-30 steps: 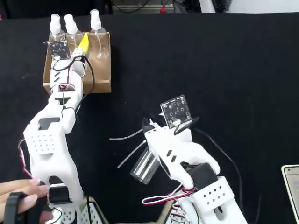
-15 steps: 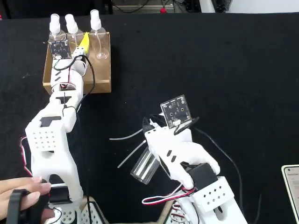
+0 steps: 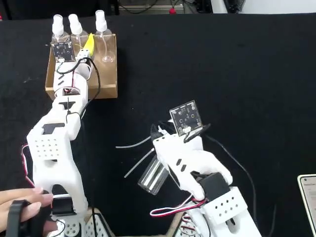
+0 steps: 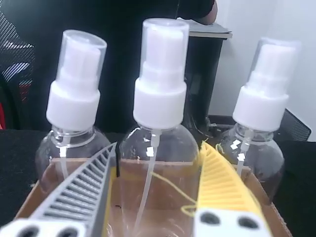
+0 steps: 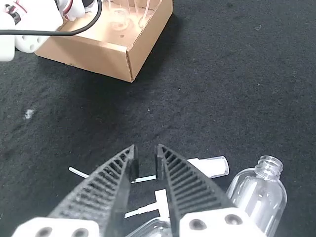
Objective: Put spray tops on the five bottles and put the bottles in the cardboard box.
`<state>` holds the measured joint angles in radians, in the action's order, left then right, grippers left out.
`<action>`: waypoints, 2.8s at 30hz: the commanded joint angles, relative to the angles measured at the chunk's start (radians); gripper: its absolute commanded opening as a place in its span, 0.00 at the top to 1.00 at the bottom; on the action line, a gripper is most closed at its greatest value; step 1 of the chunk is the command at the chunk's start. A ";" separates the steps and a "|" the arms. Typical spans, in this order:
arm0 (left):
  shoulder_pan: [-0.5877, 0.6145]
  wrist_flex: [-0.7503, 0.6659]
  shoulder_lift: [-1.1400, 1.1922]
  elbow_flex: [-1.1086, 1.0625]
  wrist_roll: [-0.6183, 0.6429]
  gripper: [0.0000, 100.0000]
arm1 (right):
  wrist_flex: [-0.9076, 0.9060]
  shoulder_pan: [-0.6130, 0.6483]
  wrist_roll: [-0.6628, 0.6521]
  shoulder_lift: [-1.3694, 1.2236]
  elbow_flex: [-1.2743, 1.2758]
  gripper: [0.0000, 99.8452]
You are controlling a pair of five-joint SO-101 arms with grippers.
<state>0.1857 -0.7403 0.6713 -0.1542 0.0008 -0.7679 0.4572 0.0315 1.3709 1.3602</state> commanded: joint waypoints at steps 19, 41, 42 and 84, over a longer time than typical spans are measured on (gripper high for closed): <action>0.031 -0.018 -0.020 0.027 -0.003 0.87 | 0.021 -0.012 -0.008 0.024 -0.010 0.94; 0.001 -0.020 -0.021 0.007 -0.040 0.87 | 0.021 -0.015 -0.008 0.024 -0.012 0.94; 0.001 -0.020 -0.021 0.013 -0.037 0.87 | 0.021 -0.015 -0.008 0.024 -0.012 0.94; -0.002 -0.023 0.066 0.035 -0.037 0.80 | 0.021 -0.015 -0.008 0.024 -0.012 0.94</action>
<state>0.2056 -0.7541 0.7327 -0.1511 -0.0391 -0.7679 0.4572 0.0315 1.3709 1.3602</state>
